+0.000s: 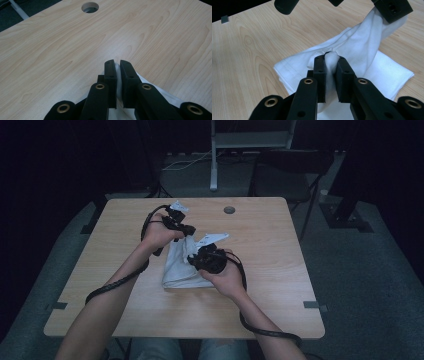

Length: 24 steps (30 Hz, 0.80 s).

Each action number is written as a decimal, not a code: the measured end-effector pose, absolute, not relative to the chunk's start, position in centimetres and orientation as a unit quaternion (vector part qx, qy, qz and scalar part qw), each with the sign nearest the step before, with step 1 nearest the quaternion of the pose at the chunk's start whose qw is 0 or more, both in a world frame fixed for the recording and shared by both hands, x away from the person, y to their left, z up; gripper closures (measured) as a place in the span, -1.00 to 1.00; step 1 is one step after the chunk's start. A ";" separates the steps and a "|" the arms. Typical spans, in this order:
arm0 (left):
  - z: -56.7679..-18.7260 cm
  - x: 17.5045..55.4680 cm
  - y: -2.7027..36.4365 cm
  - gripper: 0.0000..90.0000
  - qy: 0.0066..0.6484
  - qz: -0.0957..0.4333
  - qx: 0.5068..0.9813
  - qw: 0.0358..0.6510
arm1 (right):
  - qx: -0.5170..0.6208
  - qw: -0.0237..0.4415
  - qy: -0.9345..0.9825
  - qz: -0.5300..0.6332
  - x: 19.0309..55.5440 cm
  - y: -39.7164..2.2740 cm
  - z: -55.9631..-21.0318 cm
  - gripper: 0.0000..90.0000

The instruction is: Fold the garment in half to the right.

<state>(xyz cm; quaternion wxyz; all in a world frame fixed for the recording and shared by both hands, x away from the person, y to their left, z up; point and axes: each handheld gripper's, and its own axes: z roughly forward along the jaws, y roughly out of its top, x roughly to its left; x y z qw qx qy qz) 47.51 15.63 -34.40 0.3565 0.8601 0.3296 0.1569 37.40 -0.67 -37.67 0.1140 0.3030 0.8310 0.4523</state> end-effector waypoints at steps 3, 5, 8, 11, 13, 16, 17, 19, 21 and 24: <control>-34.5 47.5 15.6 0.89 0.330 0.157 0.860 0.356 | 0.303 0.115 0.832 0.451 37.4 -0.7 -37.8 0.80; -34.6 47.6 15.5 0.89 0.329 0.156 0.861 0.356 | 0.304 0.115 0.832 0.450 37.4 -0.7 -37.8 0.80; -34.7 47.6 15.4 0.89 0.330 0.155 0.861 0.355 | 0.305 0.116 0.832 0.449 37.4 -0.8 -37.9 0.80; -34.9 47.5 15.3 0.89 0.332 0.155 0.860 0.356 | 0.307 0.117 0.831 0.448 37.4 -0.9 -38.0 0.79; -35.0 47.5 15.2 0.89 0.332 0.155 0.860 0.355 | 0.307 0.117 0.832 0.448 37.4 -1.0 -38.1 0.79; -35.2 47.6 15.1 0.89 0.332 0.154 0.861 0.354 | 0.308 0.117 0.833 0.444 37.4 -1.0 -38.3 0.79; -35.3 47.6 15.1 0.89 0.332 0.153 0.860 0.354 | 0.309 0.118 0.833 0.443 37.3 -1.0 -38.3 0.79; -35.4 47.6 15.0 0.89 0.332 0.153 0.861 0.353 | 0.309 0.117 0.833 0.443 37.4 -1.1 -38.4 0.79; -35.4 47.6 14.9 0.89 0.332 0.152 0.861 0.354 | 0.309 0.117 0.833 0.443 37.4 -1.1 -38.5 0.79; -35.5 47.6 14.8 0.89 0.332 0.153 0.861 0.354 | 0.311 0.118 0.833 0.442 37.3 -1.2 -38.6 0.78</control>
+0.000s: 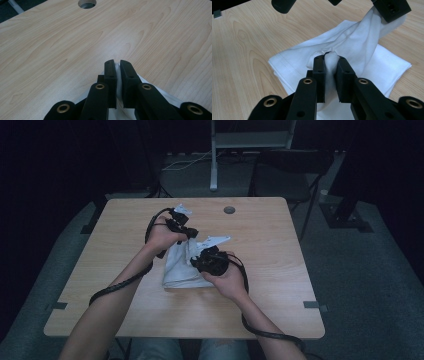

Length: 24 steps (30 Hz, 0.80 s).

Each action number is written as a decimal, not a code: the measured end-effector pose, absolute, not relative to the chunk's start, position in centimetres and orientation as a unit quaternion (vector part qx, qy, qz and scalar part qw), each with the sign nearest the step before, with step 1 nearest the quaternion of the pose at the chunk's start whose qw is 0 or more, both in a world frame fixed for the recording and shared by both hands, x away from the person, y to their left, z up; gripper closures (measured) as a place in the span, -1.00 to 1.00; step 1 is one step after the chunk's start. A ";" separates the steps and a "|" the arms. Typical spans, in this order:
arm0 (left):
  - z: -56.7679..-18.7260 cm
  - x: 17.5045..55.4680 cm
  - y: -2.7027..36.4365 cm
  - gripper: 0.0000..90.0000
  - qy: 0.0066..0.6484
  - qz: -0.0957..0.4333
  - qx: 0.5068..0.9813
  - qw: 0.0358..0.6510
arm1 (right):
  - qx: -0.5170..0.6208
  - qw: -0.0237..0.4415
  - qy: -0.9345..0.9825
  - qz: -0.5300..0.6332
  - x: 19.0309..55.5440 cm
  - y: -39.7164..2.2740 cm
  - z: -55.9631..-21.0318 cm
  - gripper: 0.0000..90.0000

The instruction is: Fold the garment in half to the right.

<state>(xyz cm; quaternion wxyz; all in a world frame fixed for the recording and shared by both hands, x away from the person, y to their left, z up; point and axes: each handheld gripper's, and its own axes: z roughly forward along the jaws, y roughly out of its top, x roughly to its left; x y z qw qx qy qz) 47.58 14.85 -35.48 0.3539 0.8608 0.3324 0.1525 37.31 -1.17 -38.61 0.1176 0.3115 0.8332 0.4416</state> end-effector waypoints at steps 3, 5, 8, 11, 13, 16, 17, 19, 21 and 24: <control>-35.6 47.6 14.8 0.89 0.334 0.154 0.861 0.353 | 0.313 0.118 0.833 0.441 37.3 -1.3 -38.7 0.78; -35.7 47.6 14.8 0.89 0.334 0.154 0.860 0.353 | 0.314 0.117 0.833 0.440 37.3 -1.4 -38.7 0.77; -35.8 47.5 14.7 0.89 0.333 0.153 0.862 0.351 | 0.315 0.117 0.834 0.438 37.3 -1.4 -38.9 0.78; -35.9 47.5 14.6 0.89 0.333 0.153 0.862 0.351 | 0.315 0.116 0.834 0.438 37.3 -1.4 -39.0 0.77; -36.0 47.5 14.5 0.89 0.333 0.152 0.861 0.352 | 0.317 0.116 0.834 0.437 37.3 -1.5 -39.2 0.77; -36.2 47.5 14.4 0.89 0.332 0.152 0.863 0.350 | 0.319 0.116 0.834 0.436 37.3 -1.5 -39.4 0.77; -36.2 47.5 14.4 0.89 0.332 0.152 0.862 0.350 | 0.319 0.115 0.834 0.436 37.3 -1.5 -39.4 0.77; -36.2 47.5 14.4 0.89 0.331 0.151 0.863 0.349 | 0.321 0.114 0.833 0.435 37.3 -1.5 -39.5 0.76; -36.3 47.5 14.3 0.89 0.332 0.152 0.863 0.349 | 0.321 0.114 0.834 0.435 37.3 -1.6 -39.6 0.76; -36.4 47.4 14.2 0.89 0.331 0.152 0.864 0.349 | 0.321 0.114 0.833 0.435 37.3 -1.6 -39.6 0.76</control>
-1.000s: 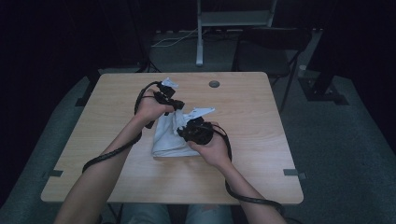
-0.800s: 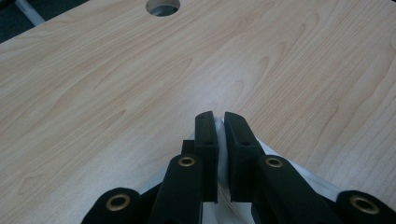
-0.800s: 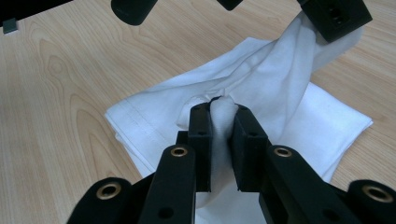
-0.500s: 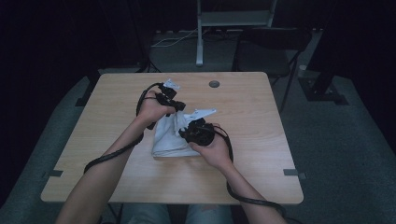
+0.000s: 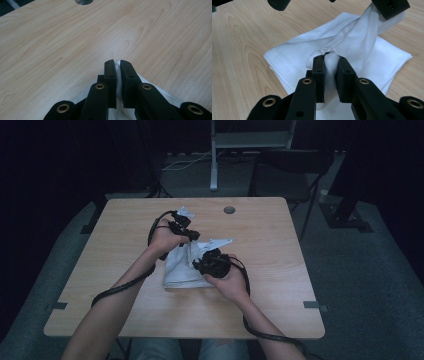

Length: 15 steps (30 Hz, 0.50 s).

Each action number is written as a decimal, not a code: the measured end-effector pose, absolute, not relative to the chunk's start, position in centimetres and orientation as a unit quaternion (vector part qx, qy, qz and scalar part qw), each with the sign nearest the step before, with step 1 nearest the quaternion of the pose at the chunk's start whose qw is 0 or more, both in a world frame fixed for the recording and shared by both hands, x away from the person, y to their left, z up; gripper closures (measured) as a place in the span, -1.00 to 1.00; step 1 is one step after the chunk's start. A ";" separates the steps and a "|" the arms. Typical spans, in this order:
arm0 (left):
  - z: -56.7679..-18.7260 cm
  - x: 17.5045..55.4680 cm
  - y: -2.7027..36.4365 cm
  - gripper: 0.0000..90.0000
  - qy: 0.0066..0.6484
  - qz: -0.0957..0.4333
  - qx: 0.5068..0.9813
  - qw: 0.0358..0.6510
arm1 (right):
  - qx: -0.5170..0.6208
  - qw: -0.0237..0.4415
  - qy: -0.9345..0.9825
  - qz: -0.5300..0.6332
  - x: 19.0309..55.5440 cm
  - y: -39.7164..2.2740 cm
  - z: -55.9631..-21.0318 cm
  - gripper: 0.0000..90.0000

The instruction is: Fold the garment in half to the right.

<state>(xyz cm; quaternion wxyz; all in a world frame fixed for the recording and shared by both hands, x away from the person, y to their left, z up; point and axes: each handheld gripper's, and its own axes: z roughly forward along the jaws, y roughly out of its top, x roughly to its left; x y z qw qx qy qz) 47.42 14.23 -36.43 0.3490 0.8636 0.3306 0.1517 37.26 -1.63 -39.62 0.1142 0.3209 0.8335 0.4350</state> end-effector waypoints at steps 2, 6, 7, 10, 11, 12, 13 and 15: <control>-36.5 47.4 14.2 0.89 0.331 0.152 0.864 0.348 | 0.322 0.114 0.833 0.435 37.3 -1.6 -39.7 0.76; -36.7 47.5 14.1 0.89 0.332 0.151 0.863 0.348 | 0.322 0.114 0.833 0.434 37.2 -1.7 -39.8 0.76; -36.7 47.5 14.1 0.89 0.334 0.151 0.862 0.349 | 0.323 0.114 0.833 0.435 37.2 -1.7 -39.9 0.76; -36.8 47.5 14.2 0.88 0.336 0.151 0.862 0.348 | 0.325 0.113 0.833 0.434 37.2 -1.7 -40.0 0.76; -36.9 47.5 14.2 0.88 0.337 0.152 0.861 0.349 | 0.325 0.113 0.833 0.433 37.2 -1.7 -40.1 0.76; -36.9 47.5 14.2 0.88 0.337 0.151 0.861 0.349 | 0.325 0.113 0.833 0.433 37.2 -1.7 -40.1 0.75; -37.0 47.6 14.2 0.88 0.337 0.152 0.862 0.348 | 0.325 0.113 0.833 0.433 37.2 -1.7 -40.2 0.74; -37.0 47.6 14.2 0.88 0.338 0.152 0.861 0.347 | 0.327 0.113 0.832 0.433 37.2 -1.8 -40.3 0.74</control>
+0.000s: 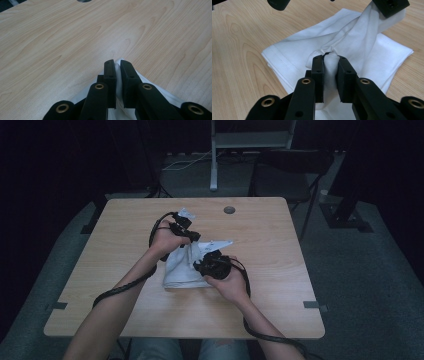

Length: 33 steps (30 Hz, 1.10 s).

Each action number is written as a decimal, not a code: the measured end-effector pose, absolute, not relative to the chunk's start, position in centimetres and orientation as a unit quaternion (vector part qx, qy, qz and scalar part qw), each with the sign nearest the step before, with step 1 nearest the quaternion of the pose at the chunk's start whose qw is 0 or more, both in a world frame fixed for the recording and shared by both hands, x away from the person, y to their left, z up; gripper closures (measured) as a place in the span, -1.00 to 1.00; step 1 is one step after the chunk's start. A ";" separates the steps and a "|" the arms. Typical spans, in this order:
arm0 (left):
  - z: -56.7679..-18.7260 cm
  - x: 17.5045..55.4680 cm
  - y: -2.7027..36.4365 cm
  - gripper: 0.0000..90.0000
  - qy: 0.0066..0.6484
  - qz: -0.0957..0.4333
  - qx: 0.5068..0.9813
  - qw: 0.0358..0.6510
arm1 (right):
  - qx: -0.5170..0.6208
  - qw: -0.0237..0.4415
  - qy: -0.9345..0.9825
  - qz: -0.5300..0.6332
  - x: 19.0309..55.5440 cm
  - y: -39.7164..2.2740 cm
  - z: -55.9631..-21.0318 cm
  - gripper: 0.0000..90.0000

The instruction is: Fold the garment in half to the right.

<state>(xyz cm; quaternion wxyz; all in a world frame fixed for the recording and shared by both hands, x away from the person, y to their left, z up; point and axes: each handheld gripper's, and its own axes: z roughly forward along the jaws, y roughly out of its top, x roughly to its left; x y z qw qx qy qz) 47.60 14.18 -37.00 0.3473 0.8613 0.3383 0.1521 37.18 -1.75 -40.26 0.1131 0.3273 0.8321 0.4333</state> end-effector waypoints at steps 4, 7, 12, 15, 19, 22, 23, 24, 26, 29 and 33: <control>-37.1 47.6 14.1 0.87 0.340 0.152 0.860 0.349 | 0.329 0.113 0.831 0.433 37.2 -1.9 -40.3 0.74; -37.1 47.6 14.0 0.87 0.339 0.153 0.860 0.350 | 0.330 0.114 0.831 0.432 37.2 -1.9 -40.4 0.74; -37.3 47.6 13.9 0.85 0.340 0.153 0.860 0.350 | 0.331 0.114 0.831 0.431 37.2 -2.1 -40.6 0.73; -37.3 47.6 13.9 0.84 0.341 0.154 0.858 0.351 | 0.333 0.113 0.831 0.431 37.1 -2.1 -40.7 0.73; -37.4 47.6 13.8 0.83 0.341 0.155 0.859 0.349 | 0.335 0.114 0.830 0.430 37.1 -2.3 -40.8 0.72; -37.4 47.6 13.8 0.83 0.341 0.155 0.859 0.348 | 0.336 0.114 0.830 0.430 37.1 -2.3 -40.8 0.71; -37.4 47.6 13.8 0.83 0.341 0.155 0.859 0.348 | 0.335 0.114 0.830 0.430 37.1 -2.3 -40.8 0.71; -37.5 47.6 13.7 0.82 0.341 0.155 0.859 0.349 | 0.336 0.115 0.830 0.430 37.1 -2.3 -40.8 0.70; -37.5 47.6 13.7 0.81 0.340 0.155 0.859 0.350 | 0.336 0.115 0.830 0.430 37.1 -2.4 -40.9 0.69; -37.6 47.6 13.6 0.80 0.340 0.154 0.859 0.350 | 0.339 0.115 0.829 0.430 37.1 -2.5 -41.0 0.69; -37.6 47.6 13.5 0.77 0.341 0.155 0.858 0.350 | 0.341 0.114 0.829 0.428 37.1 -2.6 -41.1 0.68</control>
